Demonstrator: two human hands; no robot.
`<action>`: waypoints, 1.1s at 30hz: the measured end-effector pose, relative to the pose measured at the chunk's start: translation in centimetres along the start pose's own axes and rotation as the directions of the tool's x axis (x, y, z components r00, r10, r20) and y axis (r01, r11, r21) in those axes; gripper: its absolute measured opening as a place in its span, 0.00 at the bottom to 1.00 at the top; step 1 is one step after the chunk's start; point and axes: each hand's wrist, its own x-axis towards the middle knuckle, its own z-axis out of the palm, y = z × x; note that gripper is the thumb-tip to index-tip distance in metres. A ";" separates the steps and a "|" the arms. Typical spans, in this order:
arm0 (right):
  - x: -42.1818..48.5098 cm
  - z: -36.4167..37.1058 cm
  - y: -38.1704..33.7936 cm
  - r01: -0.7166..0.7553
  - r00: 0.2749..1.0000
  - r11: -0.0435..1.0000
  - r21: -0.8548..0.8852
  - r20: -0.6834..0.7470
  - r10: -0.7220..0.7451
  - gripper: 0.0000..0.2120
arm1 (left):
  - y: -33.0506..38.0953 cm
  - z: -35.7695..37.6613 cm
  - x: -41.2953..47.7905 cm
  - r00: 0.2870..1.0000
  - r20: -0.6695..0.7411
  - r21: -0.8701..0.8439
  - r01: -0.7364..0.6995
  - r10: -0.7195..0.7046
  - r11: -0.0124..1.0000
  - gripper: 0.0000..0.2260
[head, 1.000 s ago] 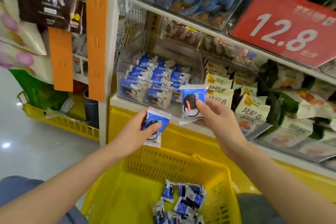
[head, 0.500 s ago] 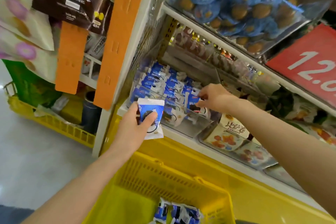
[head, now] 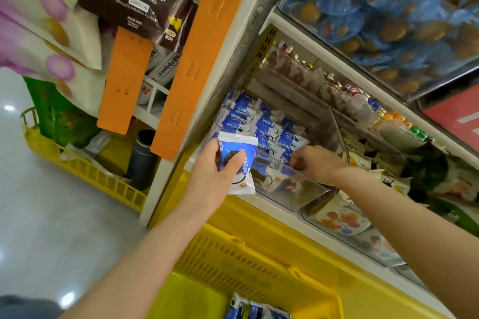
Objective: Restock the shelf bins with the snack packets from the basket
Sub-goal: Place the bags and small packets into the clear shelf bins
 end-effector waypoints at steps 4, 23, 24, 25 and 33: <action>-0.6 -1.4 -0.5 -0.083 0.996 0.983 0.167 -0.031 0.089 0.10 | 0.4 0.2 0.0 0.995 0.020 -0.080 0.104 -0.103 0.991 0.05; -11.7 1.8 -7.6 0.190 0.980 0.340 0.921 -0.201 -0.002 0.08 | 1.6 2.9 -5.4 0.982 0.158 0.005 0.108 -0.107 0.994 0.07; -12.1 1.9 -7.3 0.230 0.971 0.386 0.893 -0.237 -0.030 0.08 | 1.6 3.0 -5.5 0.987 0.145 0.045 0.057 -0.063 0.997 0.06; -12.5 2.0 -7.1 0.253 0.965 0.431 0.866 -0.260 -0.044 0.09 | 1.6 3.1 -5.7 0.990 0.143 0.081 0.009 -0.021 0.997 0.06; -15.4 3.2 -4.2 0.264 0.946 0.801 0.538 -0.306 -0.107 0.19 | -0.1 3.9 -7.4 0.918 0.377 0.597 -0.340 0.119 0.726 0.07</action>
